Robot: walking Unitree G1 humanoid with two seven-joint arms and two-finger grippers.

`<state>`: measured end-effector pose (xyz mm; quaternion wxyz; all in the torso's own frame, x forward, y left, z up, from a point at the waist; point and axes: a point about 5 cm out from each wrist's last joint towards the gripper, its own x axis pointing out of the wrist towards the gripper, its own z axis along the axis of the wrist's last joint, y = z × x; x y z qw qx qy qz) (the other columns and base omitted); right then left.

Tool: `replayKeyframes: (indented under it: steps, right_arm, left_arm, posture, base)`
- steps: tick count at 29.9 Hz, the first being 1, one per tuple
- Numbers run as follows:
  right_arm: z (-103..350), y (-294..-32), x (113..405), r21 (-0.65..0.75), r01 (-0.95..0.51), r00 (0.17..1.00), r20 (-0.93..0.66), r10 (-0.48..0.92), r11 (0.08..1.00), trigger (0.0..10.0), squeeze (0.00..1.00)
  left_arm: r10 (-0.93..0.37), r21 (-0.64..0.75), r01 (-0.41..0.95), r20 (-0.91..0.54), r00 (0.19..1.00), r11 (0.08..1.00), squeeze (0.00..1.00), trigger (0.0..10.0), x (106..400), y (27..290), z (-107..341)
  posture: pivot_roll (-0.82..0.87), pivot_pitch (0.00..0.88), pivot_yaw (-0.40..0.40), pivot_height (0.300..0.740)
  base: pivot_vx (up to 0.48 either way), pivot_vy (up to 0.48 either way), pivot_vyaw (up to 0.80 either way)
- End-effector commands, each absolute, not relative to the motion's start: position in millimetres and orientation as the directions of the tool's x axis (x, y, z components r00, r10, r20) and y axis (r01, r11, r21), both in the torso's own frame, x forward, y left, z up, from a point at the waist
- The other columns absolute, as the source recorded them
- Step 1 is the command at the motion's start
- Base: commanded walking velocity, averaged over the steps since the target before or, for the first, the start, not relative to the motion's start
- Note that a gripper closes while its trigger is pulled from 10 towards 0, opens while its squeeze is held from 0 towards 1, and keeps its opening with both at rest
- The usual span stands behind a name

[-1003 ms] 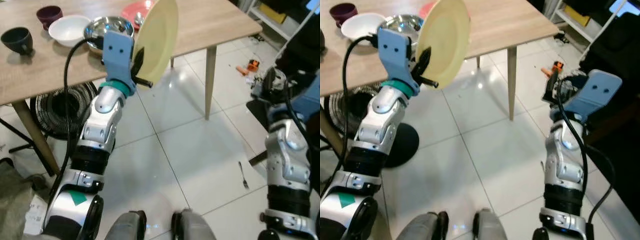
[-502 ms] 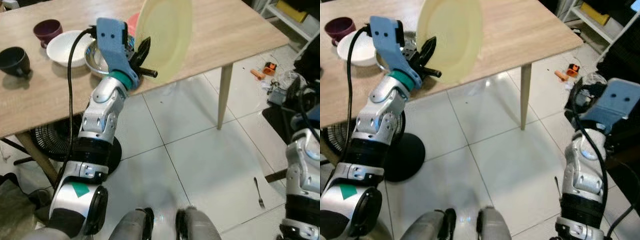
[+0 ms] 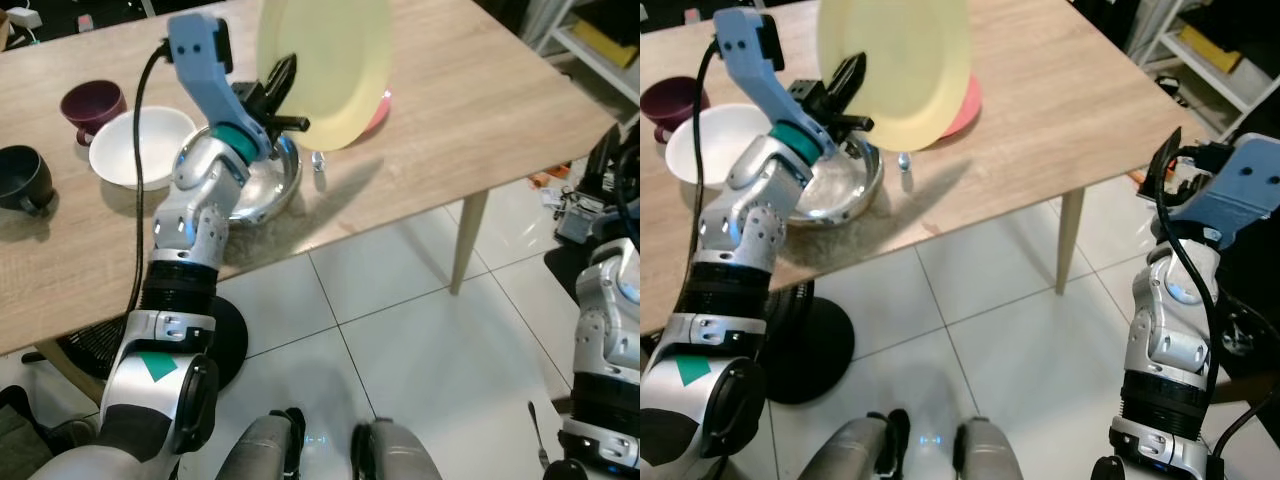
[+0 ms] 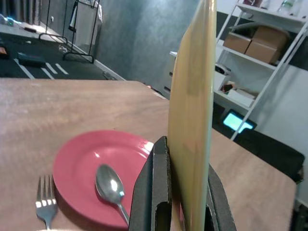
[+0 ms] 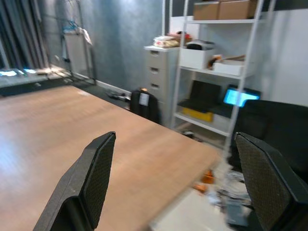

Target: Setting the table

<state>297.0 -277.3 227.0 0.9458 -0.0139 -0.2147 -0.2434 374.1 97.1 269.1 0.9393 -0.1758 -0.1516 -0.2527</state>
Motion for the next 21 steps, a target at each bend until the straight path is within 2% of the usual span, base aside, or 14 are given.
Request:
replayKeyframes:
  steps: [1, 5, 7, 21]
  right_arm:
    - [223, -278, 297, 0.089, 0.466, 0.792, 0.402, -0.460, 0.880, 10.0, 0.00]
    - [227, -275, 298, 0.109, 0.465, 0.778, 0.423, -0.464, 0.879, 10.0, 0.00]
    - [229, -275, 299, 0.110, 0.462, 0.776, 0.432, -0.460, 0.880, 10.0, 0.00]
    - [245, -273, 310, 0.077, 0.420, 0.784, 0.472, -0.404, 0.904, 10.0, 0.00]
  left_arm:
    - [-0.444, -0.241, 0.552, 0.383, 0.810, 0.798, 0.00, 10.0, 372, 94, 271]
    - [-0.510, -0.140, 0.602, 0.403, 0.760, 0.786, 0.00, 10.0, 367, 93, 275]
    - [-0.516, -0.134, 0.610, 0.411, 0.751, 0.781, 0.00, 10.0, 366, 94, 277]
    - [-0.460, -0.207, 0.581, 0.430, 0.777, 0.788, 0.00, 10.0, 370, 102, 270]
  posture:
    - [0.09, 0.066, 0.110, 0.740]
    - [0.09, 0.026, 0.126, 0.740]
    - [0.09, 0.010, 0.122, 0.740]
    - [0.06, 0.000, 0.072, 0.740]
  base:
    - [0.420, 0.000, 0.00]
    - [0.420, 0.000, 0.00]
    - [0.416, 0.000, 0.00]
    - [0.415, 0.000, 0.00]
